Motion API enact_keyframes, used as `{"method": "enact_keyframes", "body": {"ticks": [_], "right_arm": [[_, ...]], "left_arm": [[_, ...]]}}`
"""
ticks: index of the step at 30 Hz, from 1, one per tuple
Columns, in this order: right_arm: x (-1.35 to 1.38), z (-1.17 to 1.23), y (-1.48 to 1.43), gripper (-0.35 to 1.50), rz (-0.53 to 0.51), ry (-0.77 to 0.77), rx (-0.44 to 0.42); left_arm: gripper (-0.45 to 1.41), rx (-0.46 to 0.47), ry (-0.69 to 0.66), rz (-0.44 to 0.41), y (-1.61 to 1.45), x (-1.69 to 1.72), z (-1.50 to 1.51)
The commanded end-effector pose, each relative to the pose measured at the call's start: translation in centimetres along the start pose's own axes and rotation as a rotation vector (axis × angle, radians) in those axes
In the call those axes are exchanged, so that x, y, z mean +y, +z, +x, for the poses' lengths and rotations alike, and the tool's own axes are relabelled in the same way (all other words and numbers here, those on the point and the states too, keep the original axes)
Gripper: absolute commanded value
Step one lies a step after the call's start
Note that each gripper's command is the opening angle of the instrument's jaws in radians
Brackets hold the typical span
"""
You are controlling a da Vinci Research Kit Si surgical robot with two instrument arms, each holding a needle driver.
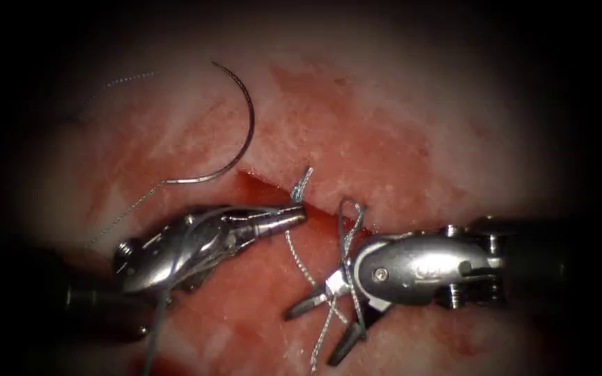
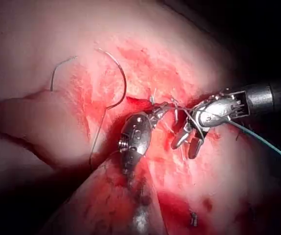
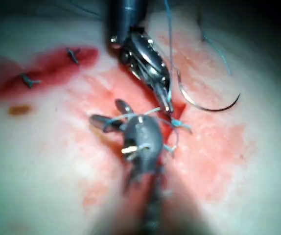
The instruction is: Wound Closure
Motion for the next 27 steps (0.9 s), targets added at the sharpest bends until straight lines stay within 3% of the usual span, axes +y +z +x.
{"method": "enact_keyframes", "body": {"ticks": [1, 12, 27], "right_arm": [[0.04, -0.01, 0.15, 0.57, 0.011, -0.004, -0.019], [-0.08, -0.09, 0.37, 0.49, 0.109, -0.017, -0.227], [-0.12, -0.28, 0.33, 0.35, 0.139, -0.021, -0.349]], "left_arm": [[-0.35, -0.008, -0.006, 0.001, 0.03, 0.04, -0.08], [-0.35, -0.093, -0.014, 0.037, -0.01, 0.17, 0.05], [-0.35, -0.102, -0.013, 0.037, -0.05, 0.18, 0.03]]}}
